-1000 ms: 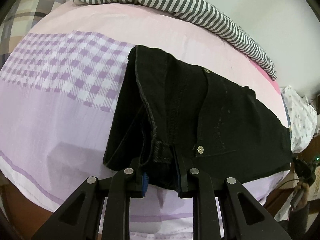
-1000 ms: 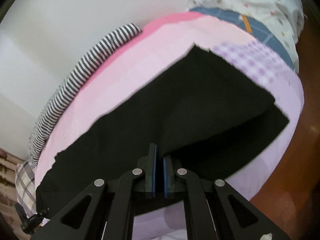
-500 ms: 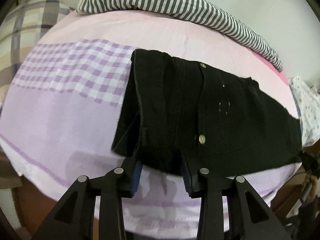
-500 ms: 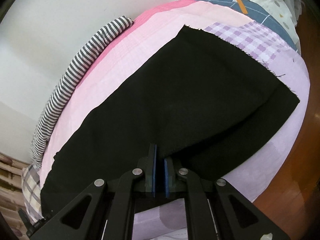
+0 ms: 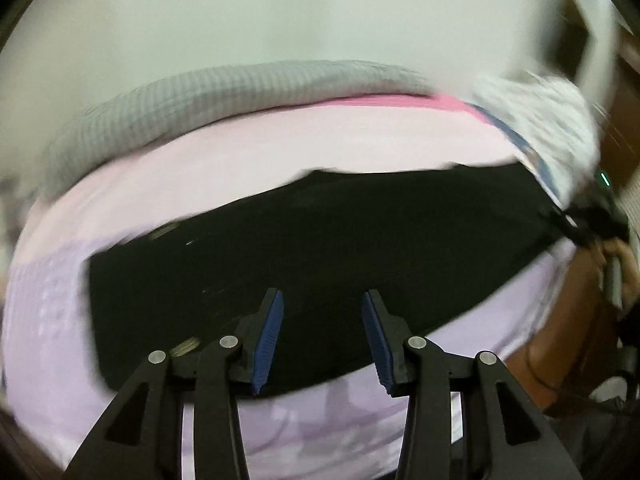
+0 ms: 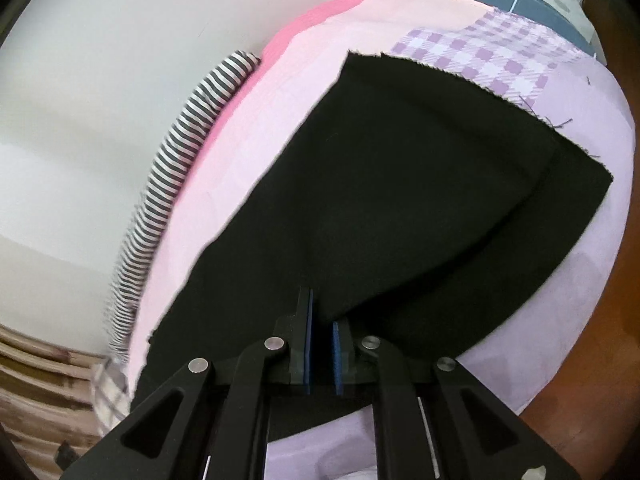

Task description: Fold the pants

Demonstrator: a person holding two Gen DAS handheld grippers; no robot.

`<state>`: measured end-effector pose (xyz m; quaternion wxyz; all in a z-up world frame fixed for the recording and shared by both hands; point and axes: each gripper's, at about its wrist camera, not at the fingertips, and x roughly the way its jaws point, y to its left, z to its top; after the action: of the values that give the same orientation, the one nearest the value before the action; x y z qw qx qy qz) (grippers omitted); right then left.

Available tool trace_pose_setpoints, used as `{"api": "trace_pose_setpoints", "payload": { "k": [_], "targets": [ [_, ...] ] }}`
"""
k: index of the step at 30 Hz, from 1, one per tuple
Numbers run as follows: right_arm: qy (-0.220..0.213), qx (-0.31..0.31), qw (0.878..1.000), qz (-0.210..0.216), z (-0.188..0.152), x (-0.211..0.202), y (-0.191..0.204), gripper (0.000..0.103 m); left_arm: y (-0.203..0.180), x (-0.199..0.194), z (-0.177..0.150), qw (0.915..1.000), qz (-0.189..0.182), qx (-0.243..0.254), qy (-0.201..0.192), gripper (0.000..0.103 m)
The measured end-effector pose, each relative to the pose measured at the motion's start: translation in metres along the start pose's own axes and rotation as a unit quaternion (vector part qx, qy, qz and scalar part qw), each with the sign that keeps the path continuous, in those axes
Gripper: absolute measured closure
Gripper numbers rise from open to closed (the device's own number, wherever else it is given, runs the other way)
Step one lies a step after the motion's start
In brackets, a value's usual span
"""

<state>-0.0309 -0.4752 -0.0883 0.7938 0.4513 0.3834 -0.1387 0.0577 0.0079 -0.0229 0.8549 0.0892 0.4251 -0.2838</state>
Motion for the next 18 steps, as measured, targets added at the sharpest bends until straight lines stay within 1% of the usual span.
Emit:
{"api": "trace_pose_setpoints", "payload": {
  "k": [2,4,6,9,11,13,16,18],
  "targets": [
    [-0.002,-0.009,1.0,0.003,0.002,-0.004,0.005,0.095,-0.035,0.021,0.01,0.9987,-0.025,0.043,0.003,0.06],
    [-0.004,-0.012,1.0,0.008,0.004,-0.009,0.011,0.096,-0.065,0.04,0.015,0.9955,-0.051,0.079,0.009,0.06],
    [-0.003,-0.011,1.0,0.015,0.008,-0.011,0.016,0.096,-0.099,0.058,0.019,0.9903,-0.074,0.116,0.016,0.06],
    [0.001,0.0,1.0,0.031,0.013,-0.014,0.018,0.096,-0.143,0.076,0.022,0.9824,-0.094,0.16,0.023,0.06],
    [0.001,0.001,0.999,0.036,0.015,-0.014,0.021,0.096,-0.162,0.084,0.022,0.9788,-0.095,0.18,0.021,0.06],
    [0.002,-0.002,0.999,0.04,0.017,-0.016,0.023,0.096,-0.175,0.092,0.022,0.9774,-0.083,0.193,0.019,0.06],
    [0.002,-0.001,0.999,0.047,0.02,-0.019,0.025,0.096,-0.181,0.108,0.026,0.9806,-0.075,0.179,0.03,0.06],
    [0.003,0.0,0.999,0.051,0.02,-0.02,0.025,0.096,-0.185,0.117,0.027,0.9824,-0.056,0.176,0.031,0.06]
  ]
}}
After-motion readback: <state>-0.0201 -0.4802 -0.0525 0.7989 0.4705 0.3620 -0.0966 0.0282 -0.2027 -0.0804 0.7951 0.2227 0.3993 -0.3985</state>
